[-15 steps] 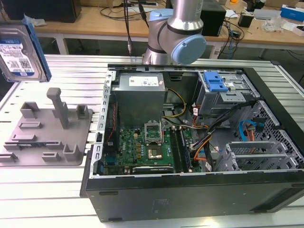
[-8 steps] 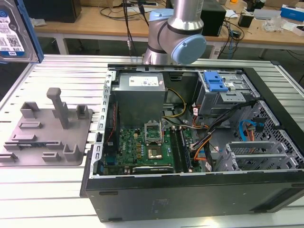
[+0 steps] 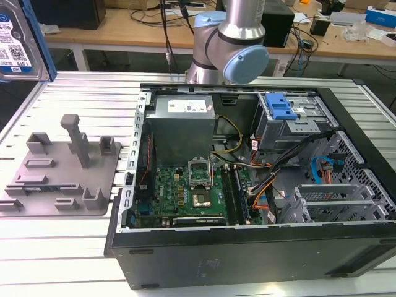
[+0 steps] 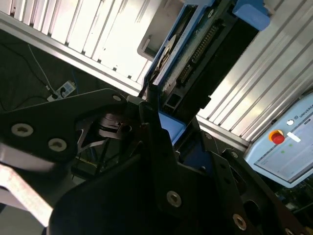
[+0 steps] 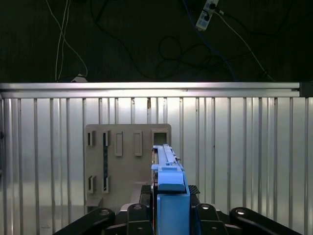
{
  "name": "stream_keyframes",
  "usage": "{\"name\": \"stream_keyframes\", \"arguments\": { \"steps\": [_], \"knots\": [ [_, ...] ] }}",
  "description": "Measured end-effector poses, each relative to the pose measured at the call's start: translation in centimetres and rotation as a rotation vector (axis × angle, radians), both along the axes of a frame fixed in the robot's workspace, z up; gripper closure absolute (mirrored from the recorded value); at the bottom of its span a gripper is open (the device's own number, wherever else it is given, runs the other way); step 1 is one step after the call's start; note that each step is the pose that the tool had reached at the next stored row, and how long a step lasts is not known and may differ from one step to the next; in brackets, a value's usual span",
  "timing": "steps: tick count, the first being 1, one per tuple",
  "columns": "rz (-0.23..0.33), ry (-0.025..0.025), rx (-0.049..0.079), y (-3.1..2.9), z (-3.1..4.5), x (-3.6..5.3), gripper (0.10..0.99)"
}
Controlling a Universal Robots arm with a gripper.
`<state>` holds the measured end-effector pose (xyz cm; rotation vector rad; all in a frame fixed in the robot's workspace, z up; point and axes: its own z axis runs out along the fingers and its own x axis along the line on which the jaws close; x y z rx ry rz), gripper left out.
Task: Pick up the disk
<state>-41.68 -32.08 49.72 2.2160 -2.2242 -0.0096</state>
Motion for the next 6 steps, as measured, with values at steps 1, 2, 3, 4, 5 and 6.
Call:
{"name": "stream_keyframes", "arguments": {
  "steps": [1, 2, 3, 4, 5, 6],
  "knots": [
    [0.000, 0.0001, 0.000, 0.00, 0.00, 0.00, 0.722],
    [0.000, 0.0001, 0.000, 0.00, 0.00, 0.00, 0.722],
    [0.000, 0.0000, 0.000, -0.01, 0.00, 0.00, 0.722],
    [0.000, 0.0000, 0.000, -0.01, 0.00, 0.00, 0.722],
    [0.000, 0.0000, 0.000, -0.02, 0.00, 0.00, 0.722],
    [0.000, 0.0000, 0.000, -0.02, 0.00, 0.00, 0.722]
  ]
}}
